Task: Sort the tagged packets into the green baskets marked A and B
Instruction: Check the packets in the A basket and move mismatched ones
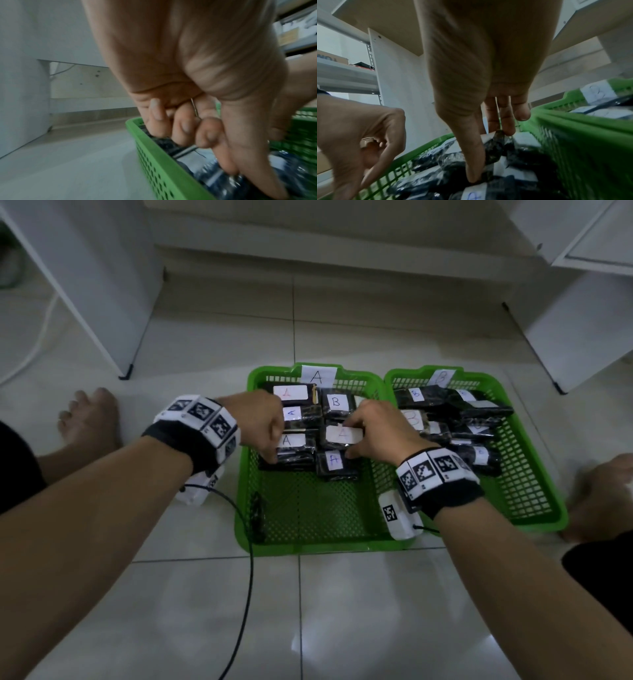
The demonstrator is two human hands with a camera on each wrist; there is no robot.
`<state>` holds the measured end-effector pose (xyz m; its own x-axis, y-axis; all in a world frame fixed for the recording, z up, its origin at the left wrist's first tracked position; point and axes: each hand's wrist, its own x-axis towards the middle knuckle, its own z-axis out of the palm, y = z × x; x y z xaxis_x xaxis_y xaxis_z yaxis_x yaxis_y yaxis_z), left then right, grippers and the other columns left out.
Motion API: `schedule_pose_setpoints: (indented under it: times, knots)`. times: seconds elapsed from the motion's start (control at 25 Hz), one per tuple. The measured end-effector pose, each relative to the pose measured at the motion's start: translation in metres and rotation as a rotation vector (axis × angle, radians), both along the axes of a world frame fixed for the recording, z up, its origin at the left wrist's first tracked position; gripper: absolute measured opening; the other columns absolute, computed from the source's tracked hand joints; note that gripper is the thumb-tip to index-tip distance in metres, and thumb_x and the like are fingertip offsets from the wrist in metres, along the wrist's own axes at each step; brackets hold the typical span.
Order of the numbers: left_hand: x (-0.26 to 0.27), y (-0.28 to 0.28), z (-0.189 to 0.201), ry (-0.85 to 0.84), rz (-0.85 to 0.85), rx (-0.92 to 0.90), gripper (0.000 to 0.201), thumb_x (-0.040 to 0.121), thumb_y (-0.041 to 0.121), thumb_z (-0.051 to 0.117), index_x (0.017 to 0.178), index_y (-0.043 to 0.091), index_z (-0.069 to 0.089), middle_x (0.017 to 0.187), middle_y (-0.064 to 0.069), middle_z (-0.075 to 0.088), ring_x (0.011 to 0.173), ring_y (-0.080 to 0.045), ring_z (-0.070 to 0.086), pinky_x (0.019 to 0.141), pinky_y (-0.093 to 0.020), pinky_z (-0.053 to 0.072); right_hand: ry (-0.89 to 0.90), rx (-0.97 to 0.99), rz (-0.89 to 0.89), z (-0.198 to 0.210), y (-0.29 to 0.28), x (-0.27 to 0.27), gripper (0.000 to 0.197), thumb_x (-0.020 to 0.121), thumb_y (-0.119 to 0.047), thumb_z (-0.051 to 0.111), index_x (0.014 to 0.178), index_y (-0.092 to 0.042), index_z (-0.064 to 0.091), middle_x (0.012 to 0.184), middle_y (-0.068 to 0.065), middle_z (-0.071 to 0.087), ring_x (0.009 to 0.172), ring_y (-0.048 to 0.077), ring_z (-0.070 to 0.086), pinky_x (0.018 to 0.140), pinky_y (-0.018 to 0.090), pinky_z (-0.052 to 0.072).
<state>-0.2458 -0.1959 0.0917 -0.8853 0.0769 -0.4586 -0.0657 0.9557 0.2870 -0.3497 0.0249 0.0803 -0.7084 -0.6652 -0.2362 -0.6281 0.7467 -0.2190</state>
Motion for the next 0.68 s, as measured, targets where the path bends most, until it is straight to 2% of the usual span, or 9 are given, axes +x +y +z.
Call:
schedule_pose_setpoints:
  times: [0.16,0.24,0.32,0.4,0.48,0.52,0.6,0.64,0.68]
  knots:
    - [0.013,0.027,-0.011,-0.055,-0.236,-0.085,0.043,0.064,0.052,0.086,0.059,0.012,0.071,0.051,0.006,0.063,0.049,-0.01,0.059,0.061,-0.029,0.053,-0.017,0.063,0.024,-0.015,-0.014,0.01,0.056,0.068,-0.036,0.092,0.118,-0.021,0.073,0.119,-0.001,0.066,0.112,0.022,0.059,0.085,0.031,0.043]
    - [0.02,0.041,-0.008,-0.094,-0.271,-0.264,0.054,0.066,0.059,0.082,0.059,0.012,0.057,0.055,0.004,0.053,0.052,-0.012,0.05,0.06,-0.029,0.047,-0.045,0.092,0.017,-0.015,-0.013,0.011,0.052,0.067,-0.035,0.092,0.114,-0.022,0.074,0.114,-0.002,0.067,0.106,0.019,0.059,0.081,0.03,0.042]
    - [0.026,0.054,-0.008,-0.182,-0.277,-0.436,0.06,0.068,0.066,0.078,0.082,0.012,0.054,0.076,0.003,0.053,0.073,-0.016,0.057,0.069,-0.032,0.051,-0.07,0.086,0.009,-0.015,-0.01,0.013,0.05,0.068,-0.032,0.092,0.114,-0.024,0.074,0.114,-0.004,0.068,0.102,0.017,0.058,0.081,0.031,0.043]
    - [0.03,0.062,-0.014,-0.24,-0.279,-0.491,0.069,0.07,0.066,0.076,0.111,0.013,0.057,0.102,-0.002,0.06,0.096,-0.021,0.062,0.083,-0.037,0.056,-0.078,0.066,-0.002,-0.013,-0.008,0.016,0.054,0.07,-0.028,0.091,0.12,-0.026,0.072,0.122,-0.004,0.067,0.11,0.019,0.058,0.092,0.036,0.047]
    - [0.034,0.065,-0.019,-0.239,-0.263,-0.474,0.07,0.072,0.059,0.079,0.12,0.014,0.057,0.113,-0.003,0.061,0.104,-0.022,0.062,0.088,-0.037,0.055,-0.072,0.048,-0.001,-0.013,-0.006,0.018,0.061,0.072,-0.023,0.09,0.128,-0.025,0.067,0.132,-0.002,0.063,0.122,0.021,0.056,0.103,0.039,0.044]
    - [0.034,0.065,-0.019,-0.242,-0.247,-0.463,0.067,0.072,0.056,0.08,0.118,0.014,0.057,0.111,-0.002,0.061,0.104,-0.022,0.062,0.087,-0.035,0.054,-0.077,0.045,0.001,-0.013,-0.005,0.019,0.065,0.072,-0.023,0.09,0.132,-0.024,0.064,0.135,-0.001,0.061,0.125,0.022,0.055,0.105,0.039,0.044]
    - [0.033,0.064,-0.016,-0.264,-0.201,-0.395,0.052,0.072,0.052,0.082,0.099,0.016,0.058,0.093,0.003,0.057,0.095,-0.02,0.06,0.076,-0.031,0.051,-0.09,0.037,-0.007,-0.011,-0.003,0.018,0.077,0.069,-0.026,0.092,0.138,-0.022,0.058,0.138,0.001,0.058,0.127,0.022,0.054,0.107,0.04,0.045]
    - [0.032,0.063,-0.013,-0.292,-0.173,-0.333,0.045,0.073,0.05,0.082,0.089,0.016,0.057,0.086,0.004,0.055,0.089,-0.018,0.058,0.071,-0.029,0.049,-0.094,0.022,-0.02,-0.009,-0.002,0.015,0.08,0.067,-0.028,0.093,0.138,-0.022,0.057,0.137,0.0,0.059,0.125,0.022,0.055,0.106,0.04,0.047]
    - [0.031,0.062,-0.011,-0.324,-0.141,-0.256,0.041,0.074,0.047,0.082,0.085,0.015,0.059,0.085,0.004,0.058,0.086,-0.017,0.057,0.068,-0.028,0.047,-0.103,-0.001,-0.041,-0.005,0.0,0.012,0.079,0.066,-0.028,0.094,0.136,-0.023,0.059,0.133,-0.001,0.061,0.12,0.021,0.058,0.102,0.04,0.05]
